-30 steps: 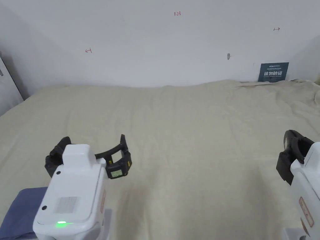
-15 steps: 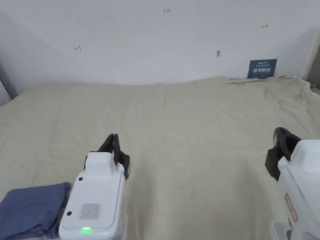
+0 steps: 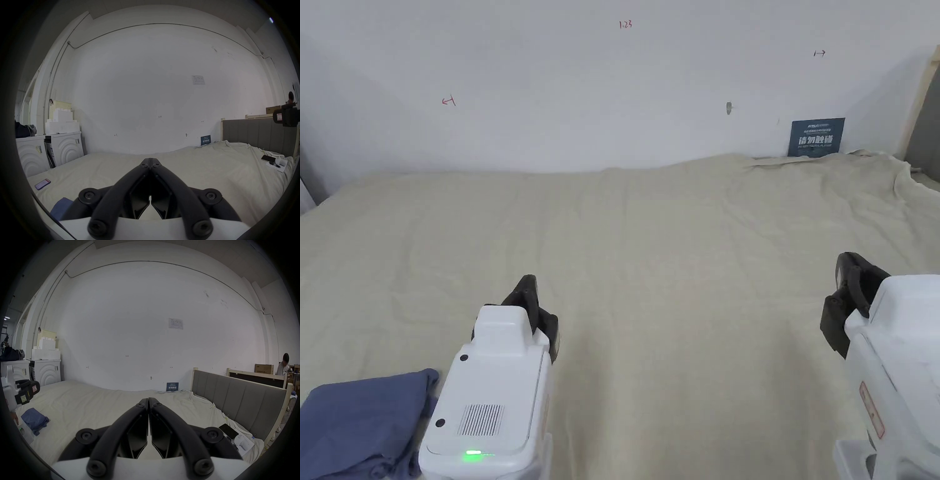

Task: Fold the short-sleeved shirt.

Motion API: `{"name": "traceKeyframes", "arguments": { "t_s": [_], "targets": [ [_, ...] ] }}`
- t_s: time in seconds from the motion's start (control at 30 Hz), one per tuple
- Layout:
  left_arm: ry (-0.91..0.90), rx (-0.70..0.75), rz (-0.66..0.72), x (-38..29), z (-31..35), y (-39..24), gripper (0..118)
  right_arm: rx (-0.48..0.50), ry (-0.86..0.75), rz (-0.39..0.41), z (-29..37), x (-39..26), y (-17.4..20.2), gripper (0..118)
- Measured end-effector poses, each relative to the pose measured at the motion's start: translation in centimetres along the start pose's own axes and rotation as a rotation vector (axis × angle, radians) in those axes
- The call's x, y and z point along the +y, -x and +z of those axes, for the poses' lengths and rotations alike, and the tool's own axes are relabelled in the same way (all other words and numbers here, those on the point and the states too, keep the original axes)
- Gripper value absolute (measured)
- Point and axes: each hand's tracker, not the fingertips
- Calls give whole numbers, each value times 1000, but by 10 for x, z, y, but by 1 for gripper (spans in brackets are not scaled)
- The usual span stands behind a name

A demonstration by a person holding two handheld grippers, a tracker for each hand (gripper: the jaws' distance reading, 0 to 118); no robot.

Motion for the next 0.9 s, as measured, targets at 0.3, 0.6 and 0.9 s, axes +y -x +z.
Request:
{"name": "traceKeyframes", "arguments": {
  "t_s": [0.3, 0.6, 0.9],
  "targets": [
    [7, 3, -6, 1, 0, 4, 0, 5, -3, 8, 2, 2, 2, 0],
    [5, 11, 3, 2, 0, 9, 0, 9, -1, 7, 3, 2, 3, 0],
    [2, 15, 6, 2, 0, 11, 0, 9, -1, 8, 3, 2, 4, 0]
  ]
}}
